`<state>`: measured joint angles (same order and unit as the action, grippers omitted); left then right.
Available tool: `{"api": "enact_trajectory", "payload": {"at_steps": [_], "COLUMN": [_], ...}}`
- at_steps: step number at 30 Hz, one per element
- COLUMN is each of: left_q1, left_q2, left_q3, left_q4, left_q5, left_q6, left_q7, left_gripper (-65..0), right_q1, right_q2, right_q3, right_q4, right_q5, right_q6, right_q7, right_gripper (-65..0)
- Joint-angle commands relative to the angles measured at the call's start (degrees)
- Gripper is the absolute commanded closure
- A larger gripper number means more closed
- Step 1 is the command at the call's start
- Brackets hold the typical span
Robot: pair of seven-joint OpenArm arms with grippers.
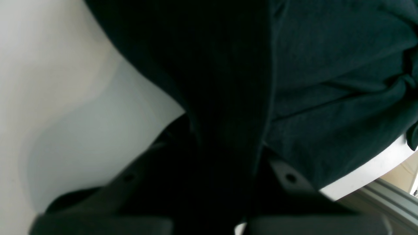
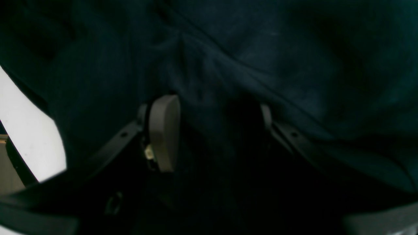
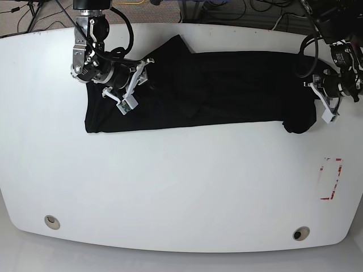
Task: Layout the t-shirt on the table in an organized manner, then fold the t-shirt properly
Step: 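Lift the strip end with the left gripper and fold it toward the right gripper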
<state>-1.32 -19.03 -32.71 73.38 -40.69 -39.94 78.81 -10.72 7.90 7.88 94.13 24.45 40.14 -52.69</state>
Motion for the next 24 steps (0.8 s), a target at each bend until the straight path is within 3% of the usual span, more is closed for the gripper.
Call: {"api": "enact_trajectory", "payload": {"at_steps": [1,11,24], "left_q1": [-0.74,-0.30,2.33], "left_q2": [-0.97,-0.97,-0.97], "left_q3": [-0.30,0.14,12.71], "left_q4": [1.91,12.11,31.98], "left_q5": [1.35,2.31,2.31], "left_q6": [-0.06,-0.06,-0.06], "left_q7": [0.01,0.45,1.19], "left_gripper": [0.0,0.0,0.0], "right_q1": [-0.31,-0.22,0.04], "right_q2": [0.23,0.23,0.14], "right_q3": [-0.01,-0.01,-0.01], "right_q4": [0.25,0.25,0.25], "right_q5": [-1.28,-1.28,-1.28], "right_q6": [-0.14,-0.14,-0.14], "right_q7": [-2.21,-2.21,-2.21], "right_gripper": [-29.8,-29.8,-29.8]}}
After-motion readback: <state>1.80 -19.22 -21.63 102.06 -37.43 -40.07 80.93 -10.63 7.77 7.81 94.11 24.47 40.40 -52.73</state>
